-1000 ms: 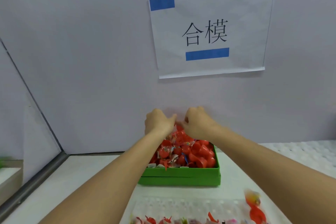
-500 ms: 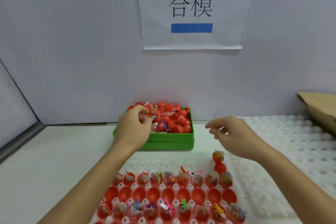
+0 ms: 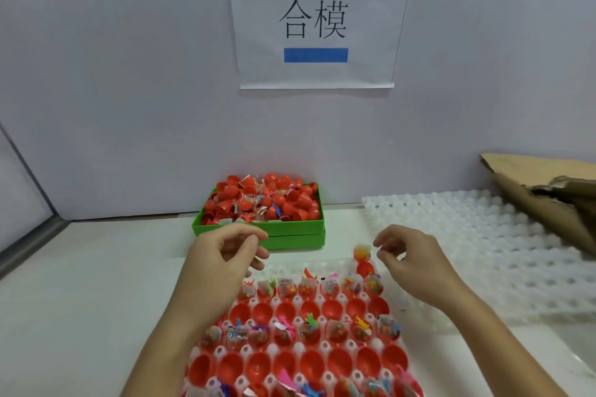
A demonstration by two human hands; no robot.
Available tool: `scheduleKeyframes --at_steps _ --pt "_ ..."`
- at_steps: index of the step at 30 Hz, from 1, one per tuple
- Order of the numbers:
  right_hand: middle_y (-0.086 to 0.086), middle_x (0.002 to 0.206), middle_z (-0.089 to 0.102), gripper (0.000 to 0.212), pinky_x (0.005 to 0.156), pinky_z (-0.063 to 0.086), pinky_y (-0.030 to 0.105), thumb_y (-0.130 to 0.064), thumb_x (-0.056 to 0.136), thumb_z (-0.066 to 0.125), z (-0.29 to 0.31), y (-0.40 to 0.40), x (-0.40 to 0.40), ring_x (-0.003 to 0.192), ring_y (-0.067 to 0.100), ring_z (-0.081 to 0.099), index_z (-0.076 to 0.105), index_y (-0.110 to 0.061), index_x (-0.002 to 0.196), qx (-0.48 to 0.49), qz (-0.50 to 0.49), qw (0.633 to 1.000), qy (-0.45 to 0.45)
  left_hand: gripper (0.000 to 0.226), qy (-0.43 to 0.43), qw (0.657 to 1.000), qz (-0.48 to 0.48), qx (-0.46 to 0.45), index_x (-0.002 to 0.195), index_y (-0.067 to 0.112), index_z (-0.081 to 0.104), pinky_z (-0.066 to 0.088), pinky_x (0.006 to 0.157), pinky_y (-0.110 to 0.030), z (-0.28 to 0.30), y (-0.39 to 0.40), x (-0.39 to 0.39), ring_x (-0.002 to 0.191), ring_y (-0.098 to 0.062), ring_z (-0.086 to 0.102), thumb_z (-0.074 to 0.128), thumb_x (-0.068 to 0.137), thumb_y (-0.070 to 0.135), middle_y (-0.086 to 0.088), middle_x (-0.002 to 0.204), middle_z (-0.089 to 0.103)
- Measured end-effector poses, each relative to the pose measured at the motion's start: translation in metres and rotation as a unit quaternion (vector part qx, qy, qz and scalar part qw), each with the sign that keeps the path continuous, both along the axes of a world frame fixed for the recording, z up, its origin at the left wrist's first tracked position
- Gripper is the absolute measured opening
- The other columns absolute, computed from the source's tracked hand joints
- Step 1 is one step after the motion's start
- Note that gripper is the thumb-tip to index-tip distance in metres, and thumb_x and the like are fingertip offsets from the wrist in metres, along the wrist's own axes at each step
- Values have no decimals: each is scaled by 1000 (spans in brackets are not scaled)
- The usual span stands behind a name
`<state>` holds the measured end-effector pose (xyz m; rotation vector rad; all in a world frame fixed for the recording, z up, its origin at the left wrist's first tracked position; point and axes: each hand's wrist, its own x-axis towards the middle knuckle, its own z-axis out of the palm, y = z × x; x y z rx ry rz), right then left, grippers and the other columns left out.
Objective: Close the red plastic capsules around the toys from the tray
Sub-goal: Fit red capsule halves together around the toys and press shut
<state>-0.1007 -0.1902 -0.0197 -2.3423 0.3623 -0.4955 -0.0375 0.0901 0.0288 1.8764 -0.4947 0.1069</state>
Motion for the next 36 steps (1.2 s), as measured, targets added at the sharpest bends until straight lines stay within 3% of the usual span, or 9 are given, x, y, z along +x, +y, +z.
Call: scheduleKeyframes --at_steps 5,13,21,27,32,36 --pt "-14 76 68 24 57 44 4 -11 86 70 1 1 11 69 -1 62 68 -31 74 -29 21 998 47 25 -29 999 -13 5 88 26 71 52 57 -18 4 -18 10 65 -10 69 56 96 9 6 74 73" --pt "-13 75 65 7 52 38 9 -18 86 73 -4 4 19 68 4 59 76 -24 85 -88 11 993 80 18 -38 997 -43 60 91 31 70 51 60 -14 -3 -28 8 69 -4 68 57 95 20 17 74 71" --pt "-9 80 65 13 59 43 16 -12 86 74 -9 7 23 71 7 59 79 -23 87 -83 -11 994 73 18 -48 996 -47 63 94 28 71 53 64 -21 -1 -30 5 69 -5 69 57 96 18 12 73 72" --pt "-3 86 69 17 63 41 13 -7 87 69 -3 6 21 74 4 57 79 -20 90 -81 -18 996 15 18 -48 996 -43 64 94 30 71 53 65 -20 -1 -32 2 73 -3 68 57 95 19 13 74 72" --pt "-11 81 70 17 65 45 10 -9 84 74 20 14 11 77 4 61 76 -26 81 -44 57 997 -31 18 -38 994 -59 81 93 36 70 58 73 -27 1 -35 -2 81 -2 67 62 93 21 16 85 70" --pt "-14 80 72 22 69 51 15 -9 85 72 41 32 0 80 4 66 74 -29 78 5 148 988 -43 26 6 991 -82 104 112 38 60 59 79 -29 -3 -38 -11 87 7 64 69 89 30 16 104 65"
